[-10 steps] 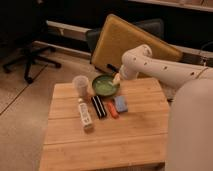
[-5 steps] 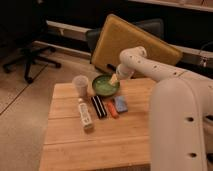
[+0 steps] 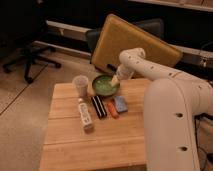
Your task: Pick up the ceramic bowl
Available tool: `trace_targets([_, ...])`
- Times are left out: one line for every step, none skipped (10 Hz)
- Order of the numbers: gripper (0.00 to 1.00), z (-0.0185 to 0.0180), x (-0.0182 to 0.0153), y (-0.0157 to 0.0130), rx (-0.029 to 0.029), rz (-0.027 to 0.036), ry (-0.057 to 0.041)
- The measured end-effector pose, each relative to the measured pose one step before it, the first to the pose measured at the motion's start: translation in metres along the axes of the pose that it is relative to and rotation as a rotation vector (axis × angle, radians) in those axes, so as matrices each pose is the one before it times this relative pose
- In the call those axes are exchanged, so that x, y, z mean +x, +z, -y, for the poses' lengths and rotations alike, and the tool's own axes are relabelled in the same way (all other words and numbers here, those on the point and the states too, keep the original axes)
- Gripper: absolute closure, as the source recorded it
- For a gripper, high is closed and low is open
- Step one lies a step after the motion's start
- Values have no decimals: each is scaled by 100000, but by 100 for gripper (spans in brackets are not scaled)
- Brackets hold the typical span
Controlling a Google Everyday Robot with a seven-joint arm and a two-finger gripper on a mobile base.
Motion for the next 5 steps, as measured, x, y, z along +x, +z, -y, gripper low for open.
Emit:
trace_targets([35,465,-62,-231,-221,1973,1993])
trace_targets([35,647,-142,-193,-228,2677,2151])
trace_targets([35,365,-386,-186,-33,2192,861])
trace_targets([35,152,-365,127,-258,1645,453])
trace_targets([35,22,-326,338,-472,1018,-72])
